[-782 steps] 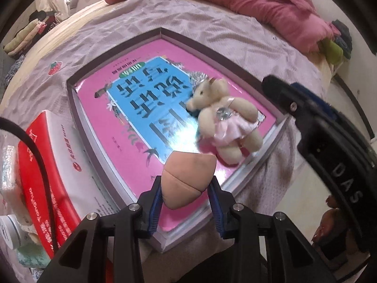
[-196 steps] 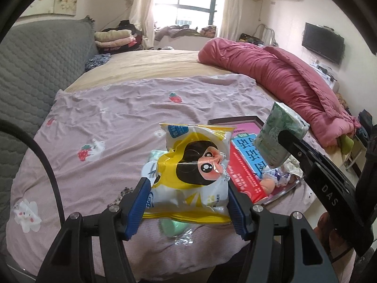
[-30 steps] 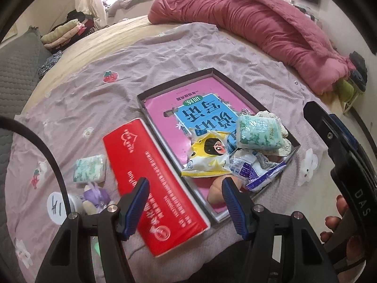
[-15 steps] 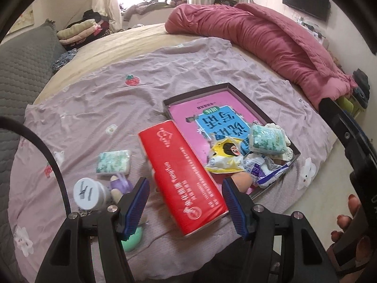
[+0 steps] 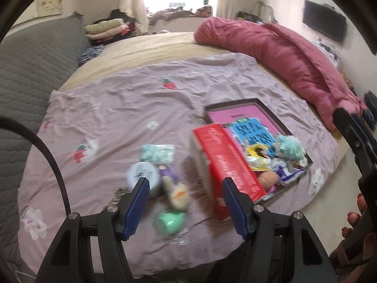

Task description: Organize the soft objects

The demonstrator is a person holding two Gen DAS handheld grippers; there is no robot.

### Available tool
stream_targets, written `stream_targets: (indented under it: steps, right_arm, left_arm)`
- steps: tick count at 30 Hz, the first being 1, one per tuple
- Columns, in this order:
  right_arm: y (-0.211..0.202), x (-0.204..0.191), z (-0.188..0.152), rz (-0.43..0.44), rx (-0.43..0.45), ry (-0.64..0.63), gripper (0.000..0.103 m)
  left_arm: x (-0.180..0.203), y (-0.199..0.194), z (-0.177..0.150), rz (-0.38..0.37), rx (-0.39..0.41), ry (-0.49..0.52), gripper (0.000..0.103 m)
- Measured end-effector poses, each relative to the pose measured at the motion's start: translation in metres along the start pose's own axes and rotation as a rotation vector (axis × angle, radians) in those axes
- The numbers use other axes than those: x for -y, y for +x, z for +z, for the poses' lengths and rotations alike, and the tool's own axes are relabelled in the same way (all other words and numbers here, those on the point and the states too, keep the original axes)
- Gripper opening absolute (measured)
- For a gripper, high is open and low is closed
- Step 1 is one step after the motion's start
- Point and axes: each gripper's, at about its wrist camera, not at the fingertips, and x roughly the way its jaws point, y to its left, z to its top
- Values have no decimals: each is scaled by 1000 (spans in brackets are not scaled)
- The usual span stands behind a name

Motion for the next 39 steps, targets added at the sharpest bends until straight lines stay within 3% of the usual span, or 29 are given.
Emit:
stream_targets:
  steps: [9, 18, 27, 39]
  right_arm:
    - [-9, -39, 2, 72, -10, -67, 77]
    - [-11, -81, -7, 164, -52, -132, 77]
    - [0, -114, -29, 227, -123, -197, 77]
    - [33, -138, -70, 267, -236, -259, 77]
  left_arm:
    - [-83, -31, -9, 60, 43, -154, 64]
    - [-132, -32, -39, 95, 8, -233, 64]
    - [-152, -13, -64, 103, -35, -280, 64]
    - [-148, 28, -83, 59, -95, -269, 64]
